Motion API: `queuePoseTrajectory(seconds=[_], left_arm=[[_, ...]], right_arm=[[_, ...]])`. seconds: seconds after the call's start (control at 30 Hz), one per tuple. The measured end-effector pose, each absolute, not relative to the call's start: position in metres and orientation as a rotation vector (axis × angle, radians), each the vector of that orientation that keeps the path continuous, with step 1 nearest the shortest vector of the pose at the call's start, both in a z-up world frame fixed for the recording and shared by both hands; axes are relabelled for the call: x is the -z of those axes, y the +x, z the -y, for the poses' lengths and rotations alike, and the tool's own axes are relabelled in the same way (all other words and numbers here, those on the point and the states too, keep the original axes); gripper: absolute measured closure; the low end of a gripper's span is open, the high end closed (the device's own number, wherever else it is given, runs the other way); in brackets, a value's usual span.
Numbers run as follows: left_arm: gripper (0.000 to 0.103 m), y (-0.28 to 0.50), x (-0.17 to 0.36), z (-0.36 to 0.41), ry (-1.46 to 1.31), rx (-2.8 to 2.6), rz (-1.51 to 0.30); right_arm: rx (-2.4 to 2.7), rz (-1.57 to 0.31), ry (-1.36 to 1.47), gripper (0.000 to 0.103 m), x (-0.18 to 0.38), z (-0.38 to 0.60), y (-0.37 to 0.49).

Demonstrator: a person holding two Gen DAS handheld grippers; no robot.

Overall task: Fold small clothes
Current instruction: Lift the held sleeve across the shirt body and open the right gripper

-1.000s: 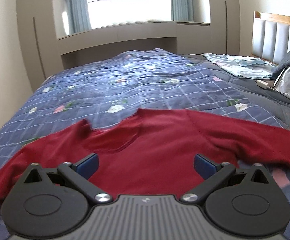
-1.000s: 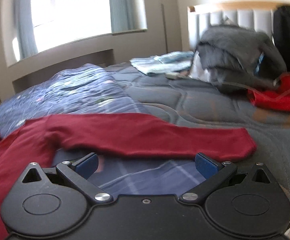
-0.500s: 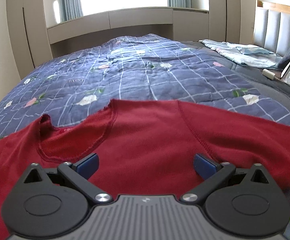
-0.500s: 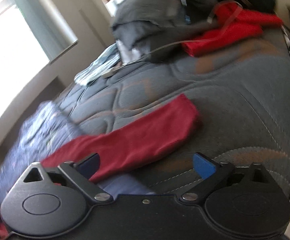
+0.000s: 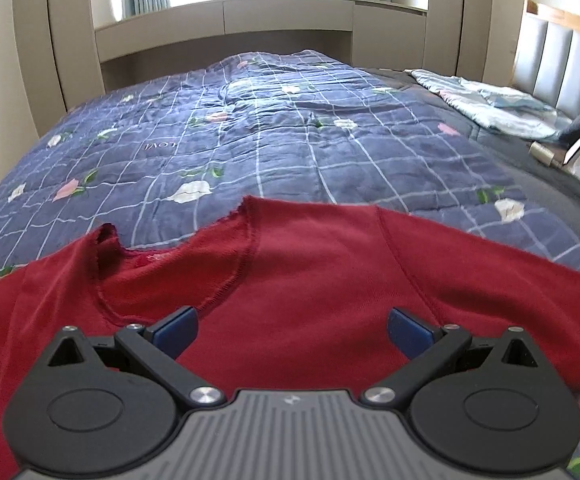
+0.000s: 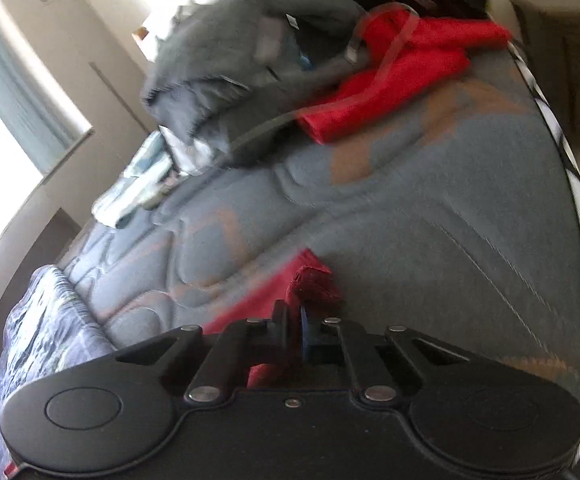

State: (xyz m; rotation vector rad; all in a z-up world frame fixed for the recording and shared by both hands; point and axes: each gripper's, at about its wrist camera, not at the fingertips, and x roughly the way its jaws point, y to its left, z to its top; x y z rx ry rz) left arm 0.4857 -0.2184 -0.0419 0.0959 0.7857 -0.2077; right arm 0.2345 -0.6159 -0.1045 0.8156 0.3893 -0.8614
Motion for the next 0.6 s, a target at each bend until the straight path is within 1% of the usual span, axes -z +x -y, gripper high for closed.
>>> queuePoseTrajectory(seconds=[0.17,0.33,0.47,0.6], left_arm=[[0.0,0.489,0.011,0.187,0.025,0.22,-0.808],[0.0,0.486,-0.026,0.145,-0.072,0.218,-0.78],[0.0,0.479,-0.054,0.1,-0.138,0.169,-0.726],[0.0,0.47,-0.074,0.051,-0.179,0.101,-0.674]], right_arm=[[0.762,-0.338,0.671,0.097,0.061,0.601,0.268],[0.566,-0.271,0.535,0.097,0.001,0.572,0.324],[0.364,-0.229,0.377,0.097,-0.045,0.515,0.38],[0.146,-0.242,0.266,0.097,-0.07,0.442,0.433]])
